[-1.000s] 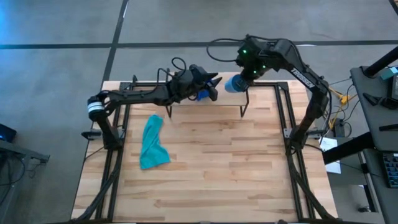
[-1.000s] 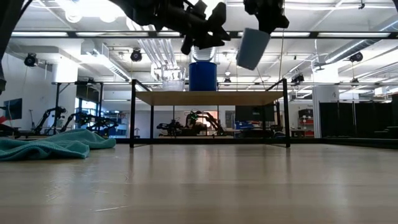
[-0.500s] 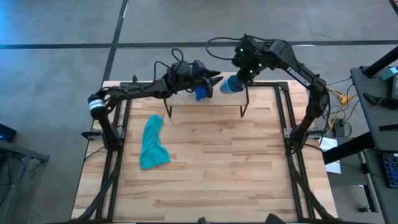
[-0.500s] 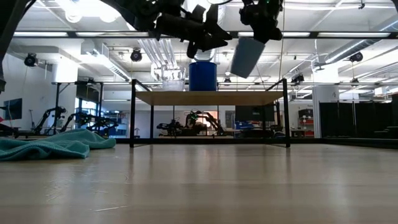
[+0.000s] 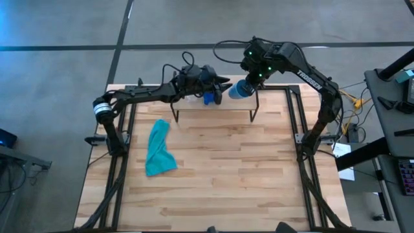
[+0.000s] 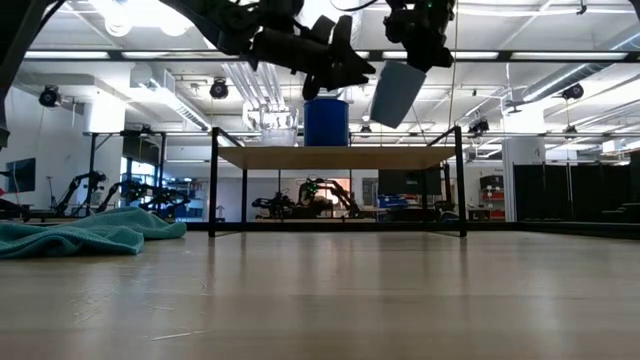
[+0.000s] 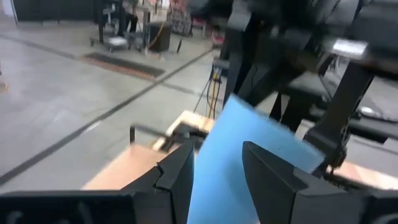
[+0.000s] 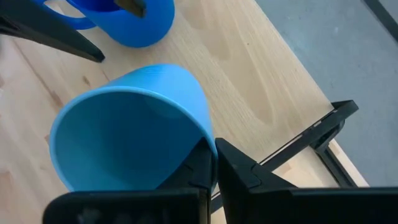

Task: Stack small to large cups/mugs on shelf
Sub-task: Put the light blue cup on the shelf

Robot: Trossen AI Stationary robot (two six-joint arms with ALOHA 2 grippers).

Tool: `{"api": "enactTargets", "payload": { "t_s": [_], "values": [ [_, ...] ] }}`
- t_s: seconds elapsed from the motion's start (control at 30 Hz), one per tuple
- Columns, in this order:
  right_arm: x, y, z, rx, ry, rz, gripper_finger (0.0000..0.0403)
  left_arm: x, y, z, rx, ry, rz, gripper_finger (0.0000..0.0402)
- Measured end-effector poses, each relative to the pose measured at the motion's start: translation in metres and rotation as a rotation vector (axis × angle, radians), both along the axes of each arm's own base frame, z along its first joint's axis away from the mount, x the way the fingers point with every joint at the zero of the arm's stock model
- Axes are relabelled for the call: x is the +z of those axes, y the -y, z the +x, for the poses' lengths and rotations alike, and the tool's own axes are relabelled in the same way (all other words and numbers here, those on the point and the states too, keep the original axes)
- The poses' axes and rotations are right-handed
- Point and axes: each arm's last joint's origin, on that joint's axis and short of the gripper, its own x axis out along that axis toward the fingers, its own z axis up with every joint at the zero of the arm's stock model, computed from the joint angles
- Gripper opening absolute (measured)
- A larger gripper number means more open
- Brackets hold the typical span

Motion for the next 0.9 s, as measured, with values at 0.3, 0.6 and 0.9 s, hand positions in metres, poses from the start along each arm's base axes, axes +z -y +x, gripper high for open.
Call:
{"api": "enactTargets", "payload": {
  "t_s": [0.3,0.6,0.9],
  "values": [
    [-0.003,0.002,0.000,-0.005,-0.005,0.004,0.0009,-0.006,0.001,0.000,-0.001,-0.051,-0.023,0.0123],
    [-0.006,0.004,0.003,-0.008,0.014,-0.010,0.0009,-0.015,-0.001,0.004,-0.008,-0.059,-0.055,0.0123],
    [-0.007,0.005,0.004,-0.020,0.022,-0.008,0.0009,-0.016,-0.001,0.004,-0.012,-0.064,-0.056,0.0123]
  ]
}}
